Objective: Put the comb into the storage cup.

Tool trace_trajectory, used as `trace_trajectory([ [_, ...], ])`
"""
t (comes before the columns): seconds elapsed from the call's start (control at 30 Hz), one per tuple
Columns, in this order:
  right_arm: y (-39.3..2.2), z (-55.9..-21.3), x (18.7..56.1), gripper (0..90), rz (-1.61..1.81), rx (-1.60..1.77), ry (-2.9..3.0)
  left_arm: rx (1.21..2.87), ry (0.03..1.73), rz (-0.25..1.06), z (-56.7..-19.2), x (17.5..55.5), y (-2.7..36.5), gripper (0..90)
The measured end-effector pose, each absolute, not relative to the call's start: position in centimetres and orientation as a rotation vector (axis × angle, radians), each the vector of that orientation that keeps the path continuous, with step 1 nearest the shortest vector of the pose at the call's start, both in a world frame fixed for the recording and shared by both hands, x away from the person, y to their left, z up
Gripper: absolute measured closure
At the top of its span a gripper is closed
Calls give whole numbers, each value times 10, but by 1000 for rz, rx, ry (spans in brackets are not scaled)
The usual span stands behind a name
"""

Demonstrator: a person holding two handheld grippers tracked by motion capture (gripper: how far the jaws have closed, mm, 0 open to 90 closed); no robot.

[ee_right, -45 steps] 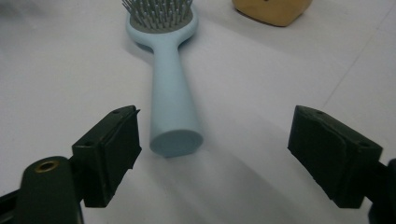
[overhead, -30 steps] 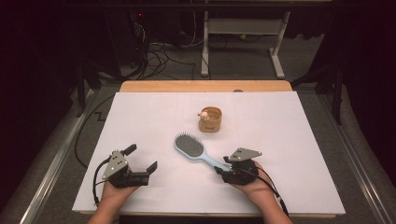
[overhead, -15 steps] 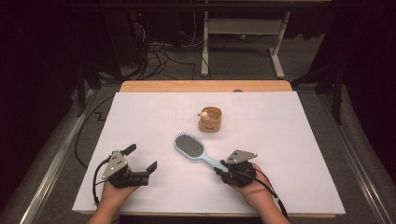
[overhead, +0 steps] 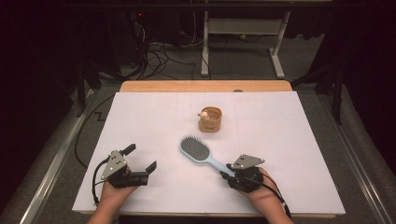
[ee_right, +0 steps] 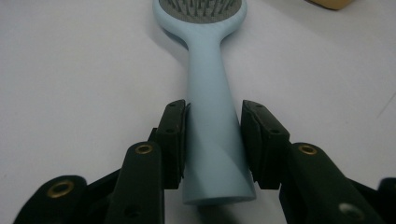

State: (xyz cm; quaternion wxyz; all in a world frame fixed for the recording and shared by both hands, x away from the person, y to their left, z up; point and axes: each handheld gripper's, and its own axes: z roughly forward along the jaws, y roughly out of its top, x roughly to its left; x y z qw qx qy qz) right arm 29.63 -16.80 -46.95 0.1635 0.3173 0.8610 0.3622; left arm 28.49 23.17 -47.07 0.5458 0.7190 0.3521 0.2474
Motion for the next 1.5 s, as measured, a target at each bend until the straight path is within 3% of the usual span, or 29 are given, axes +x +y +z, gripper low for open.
trace_trajectory([
  [0.87, -211, -469, 262, 629, 1031, 943, 2450, 1711, 833, 579, -471, 285, 231, 0],
  [1.1, -211, -468, 263, 450, 1103, 956, 2441, 1715, 834, 576, -472, 286, 231, 0],
  [1.5, -222, -465, 271, 332, 1226, 1032, 2314, 1726, 829, 579, -472, 286, 228, 0],
])
